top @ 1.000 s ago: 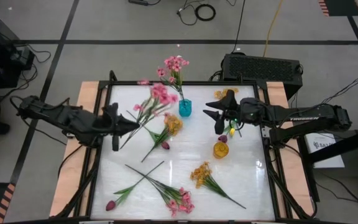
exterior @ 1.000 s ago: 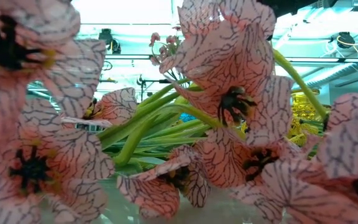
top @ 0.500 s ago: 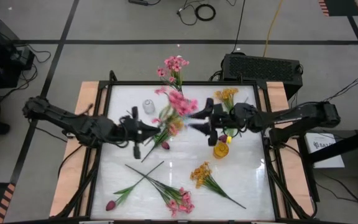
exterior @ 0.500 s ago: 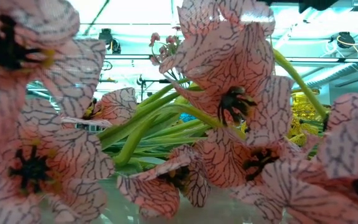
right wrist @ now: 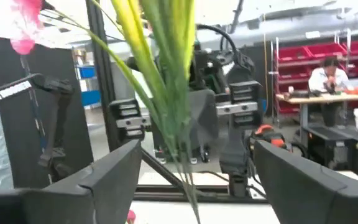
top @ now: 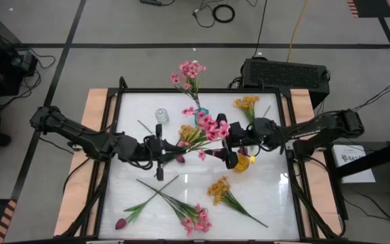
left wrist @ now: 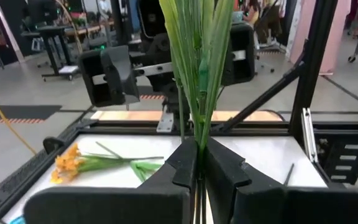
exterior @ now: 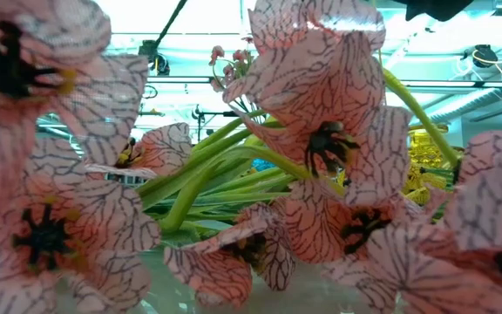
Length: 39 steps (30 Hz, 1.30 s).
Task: Sort flowers into vase by color
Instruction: Put the top pink flowers into the blue vase
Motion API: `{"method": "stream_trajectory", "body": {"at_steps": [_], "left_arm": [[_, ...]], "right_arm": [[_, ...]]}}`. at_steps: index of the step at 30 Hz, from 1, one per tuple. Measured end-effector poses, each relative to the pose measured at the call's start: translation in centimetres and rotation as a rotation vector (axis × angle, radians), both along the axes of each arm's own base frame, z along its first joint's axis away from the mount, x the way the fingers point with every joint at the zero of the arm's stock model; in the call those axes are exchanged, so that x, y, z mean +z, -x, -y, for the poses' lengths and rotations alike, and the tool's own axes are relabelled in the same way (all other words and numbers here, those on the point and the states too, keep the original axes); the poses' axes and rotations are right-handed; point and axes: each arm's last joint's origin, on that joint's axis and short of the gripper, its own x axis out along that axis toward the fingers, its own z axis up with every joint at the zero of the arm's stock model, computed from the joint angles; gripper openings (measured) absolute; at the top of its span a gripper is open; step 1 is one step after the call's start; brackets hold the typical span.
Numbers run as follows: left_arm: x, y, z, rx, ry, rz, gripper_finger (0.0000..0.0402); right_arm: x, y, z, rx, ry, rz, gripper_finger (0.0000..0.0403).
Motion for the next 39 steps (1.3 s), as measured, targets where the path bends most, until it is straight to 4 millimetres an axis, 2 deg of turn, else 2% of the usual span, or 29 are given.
{"method": "stream_trajectory", "body": {"at_steps": [4, 11, 17, 23, 29, 39], "left_arm": [[0.2, -0.3, 0.0, 0.003, 0.006, 0.035, 0.0026], [-0.9, -1.8, 0.0, 0.019, -0.022, 0.029, 0.0026], [-1.6, -2.9, -0.8, 0.055, -0.021, 0.027, 0.0026], [-2.7, -3.8, -1.3, 0.077, -0.028, -0.011, 0.0026], [-2.8, -3.9, -1.3, 0.081, -0.029, -0.015, 0.0026], [-3.1, -3.9, -1.4, 0.089, 0.012, -0.044, 0.0038]], "right_arm": [[0.0, -0.3, -0.1, 0.005, -0.001, 0.042, 0.0308], [-0.3, -0.7, -0.1, 0.001, -0.006, 0.068, 0.0308], [-0.7, -1.2, -0.2, -0.008, 0.028, 0.064, 0.0308], [-0.7, -2.0, -0.1, -0.023, 0.043, 0.063, 0.0280], [-0.7, -2.1, 0.3, -0.033, 0.035, 0.046, 0.0206], [-0.8, -2.2, 1.1, -0.042, -0.008, 0.027, 0.0020]]}}
